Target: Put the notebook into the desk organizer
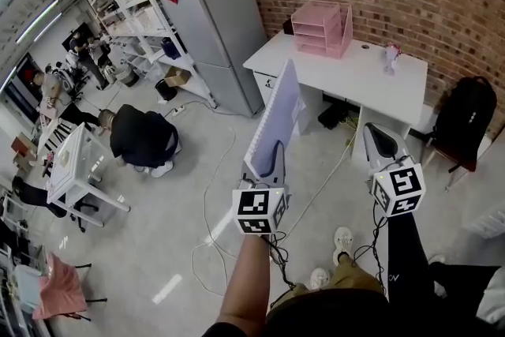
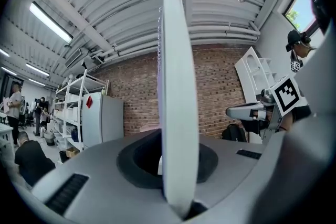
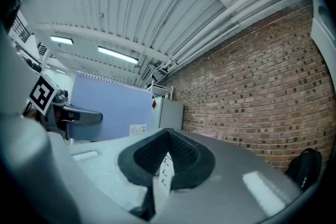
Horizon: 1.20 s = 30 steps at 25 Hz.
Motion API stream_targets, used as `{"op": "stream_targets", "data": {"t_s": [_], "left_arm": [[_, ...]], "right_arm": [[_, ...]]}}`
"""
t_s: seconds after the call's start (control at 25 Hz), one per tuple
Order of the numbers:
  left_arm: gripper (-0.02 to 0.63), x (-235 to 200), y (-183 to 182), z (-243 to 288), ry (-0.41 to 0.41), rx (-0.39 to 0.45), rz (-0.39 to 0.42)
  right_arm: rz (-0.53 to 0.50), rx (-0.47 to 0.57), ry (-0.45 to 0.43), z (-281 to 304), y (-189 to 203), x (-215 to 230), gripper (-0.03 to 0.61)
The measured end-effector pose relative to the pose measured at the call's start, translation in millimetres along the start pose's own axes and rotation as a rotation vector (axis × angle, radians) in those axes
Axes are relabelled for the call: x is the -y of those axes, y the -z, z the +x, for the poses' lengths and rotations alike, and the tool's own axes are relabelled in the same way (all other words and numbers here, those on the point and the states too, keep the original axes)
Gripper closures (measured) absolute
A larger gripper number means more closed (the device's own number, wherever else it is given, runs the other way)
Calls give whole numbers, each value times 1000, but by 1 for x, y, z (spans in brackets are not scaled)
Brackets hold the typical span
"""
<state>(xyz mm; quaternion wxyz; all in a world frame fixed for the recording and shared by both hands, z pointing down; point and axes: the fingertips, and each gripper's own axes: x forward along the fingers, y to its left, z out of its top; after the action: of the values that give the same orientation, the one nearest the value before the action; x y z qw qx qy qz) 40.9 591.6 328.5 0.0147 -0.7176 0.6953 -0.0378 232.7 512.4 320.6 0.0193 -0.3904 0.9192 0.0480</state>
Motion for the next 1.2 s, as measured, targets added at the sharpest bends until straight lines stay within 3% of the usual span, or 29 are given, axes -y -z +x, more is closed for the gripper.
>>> {"op": "stream_targets", "data": {"t_s": [0.52, 1.2], "left_arm": [[577, -11, 2, 65, 8, -5, 9], [577, -14, -5, 249, 20, 0, 5]], "right_arm": [[12, 6, 6, 50, 14, 37, 579], [23, 5, 24, 172, 38, 168, 579]]}}
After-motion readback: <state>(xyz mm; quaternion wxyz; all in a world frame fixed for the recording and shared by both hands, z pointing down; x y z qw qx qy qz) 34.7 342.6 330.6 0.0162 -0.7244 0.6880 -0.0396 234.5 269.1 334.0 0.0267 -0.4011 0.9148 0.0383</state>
